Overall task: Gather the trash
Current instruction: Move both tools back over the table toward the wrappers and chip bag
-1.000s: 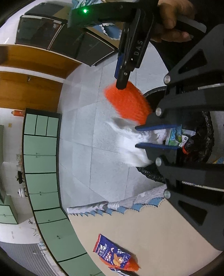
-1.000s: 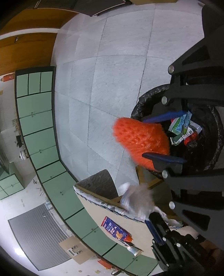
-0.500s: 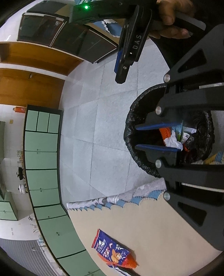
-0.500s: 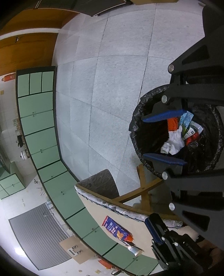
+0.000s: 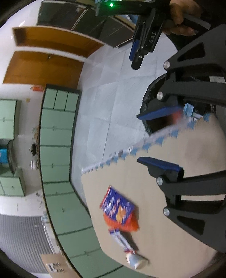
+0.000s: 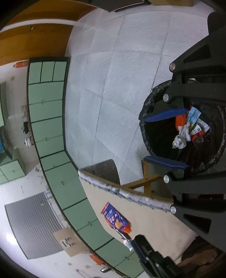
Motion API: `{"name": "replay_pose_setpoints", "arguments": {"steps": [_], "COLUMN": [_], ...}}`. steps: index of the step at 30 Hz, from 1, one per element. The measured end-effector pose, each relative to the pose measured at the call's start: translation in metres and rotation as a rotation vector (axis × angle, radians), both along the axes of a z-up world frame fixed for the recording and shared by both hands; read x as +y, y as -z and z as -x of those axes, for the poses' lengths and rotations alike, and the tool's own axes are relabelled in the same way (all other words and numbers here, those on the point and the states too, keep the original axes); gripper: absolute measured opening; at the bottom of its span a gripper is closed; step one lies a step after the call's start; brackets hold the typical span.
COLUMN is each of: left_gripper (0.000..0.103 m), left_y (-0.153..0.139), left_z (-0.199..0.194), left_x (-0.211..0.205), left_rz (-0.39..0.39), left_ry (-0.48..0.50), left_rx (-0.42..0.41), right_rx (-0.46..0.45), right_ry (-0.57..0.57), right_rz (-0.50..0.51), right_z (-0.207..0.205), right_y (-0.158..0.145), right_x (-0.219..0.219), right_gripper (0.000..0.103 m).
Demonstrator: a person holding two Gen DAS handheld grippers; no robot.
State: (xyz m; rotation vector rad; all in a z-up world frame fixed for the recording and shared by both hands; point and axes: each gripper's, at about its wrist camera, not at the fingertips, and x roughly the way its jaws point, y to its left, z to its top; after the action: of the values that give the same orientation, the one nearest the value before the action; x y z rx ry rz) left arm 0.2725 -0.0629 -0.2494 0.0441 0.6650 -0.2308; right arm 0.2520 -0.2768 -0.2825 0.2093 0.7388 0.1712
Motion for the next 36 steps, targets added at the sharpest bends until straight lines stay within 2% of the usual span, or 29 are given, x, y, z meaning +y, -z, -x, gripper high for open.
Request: {"name": "replay_pose_setpoints", "arguments": {"steps": [7, 11, 14, 21, 28, 36], "left_gripper": [0.052, 0.059, 0.059, 0.06, 0.062, 0.062], "left_y": [-0.021, -0.027, -0.03, -0.038, -0.037, -0.026], "left_z": [0.015, 0.022, 0.026, 0.032, 0.025, 0.005], "left_x": [0.057, 0.107, 0.14, 0.204, 0.237, 0.246], "left_rz": [-0.015, -0.023, -0.027, -0.033, -0.028, -0.009], "left_ry": [-0.122, -0.23, -0.295, -0.416, -0.46, -0.458], "left_rx": [-0.05, -0.077, -0.09, -0.12, -0.133, -0.142], "right_rx": [-0.038, -0.079, -0.106, -0.135, -0.141, -0.102], "right_ry": [-0.105, -0.177, -0.244, -0.368, -0.442, -0.463], "right_rz": [0.034, 0.046, 0.05, 0.074, 0.077, 0.086], "right_z": [-0.006, -0.014, -0.023, -0.042, -0.063, -0.101], "right_y": [-0.02, -0.034, -0.045, -0.049, -0.045, -0.023], "right_x": [0.051, 0.089, 0.124, 0.193, 0.249, 0.301], "right_gripper": [0.043, 0.043, 0.044, 0.044, 0.044, 0.045]}}
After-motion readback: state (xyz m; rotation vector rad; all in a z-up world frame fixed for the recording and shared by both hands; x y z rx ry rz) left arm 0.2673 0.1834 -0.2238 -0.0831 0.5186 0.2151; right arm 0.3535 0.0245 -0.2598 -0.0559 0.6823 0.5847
